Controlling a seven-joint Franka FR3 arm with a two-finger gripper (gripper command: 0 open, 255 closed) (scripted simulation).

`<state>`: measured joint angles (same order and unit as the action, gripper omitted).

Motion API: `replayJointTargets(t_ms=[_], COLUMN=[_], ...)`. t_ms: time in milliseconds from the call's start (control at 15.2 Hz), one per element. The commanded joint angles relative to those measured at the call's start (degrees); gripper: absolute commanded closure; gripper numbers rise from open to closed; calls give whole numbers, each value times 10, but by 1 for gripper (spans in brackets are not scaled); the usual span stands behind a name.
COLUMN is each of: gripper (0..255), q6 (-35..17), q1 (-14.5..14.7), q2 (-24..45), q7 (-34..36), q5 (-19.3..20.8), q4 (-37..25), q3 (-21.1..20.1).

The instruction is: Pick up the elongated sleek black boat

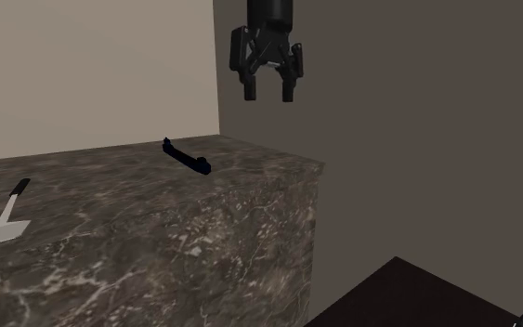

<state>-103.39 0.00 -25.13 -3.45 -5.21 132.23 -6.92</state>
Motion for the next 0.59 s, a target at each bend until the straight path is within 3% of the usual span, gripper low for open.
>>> replayJointTargets(t_ms=[0,528], gripper=[0,0], q6=[-25,-92], q1=[0,5], q2=[41,214], q7=[12,68], q5=[0,20], q4=[-20,-138], q3=[-8,-37])
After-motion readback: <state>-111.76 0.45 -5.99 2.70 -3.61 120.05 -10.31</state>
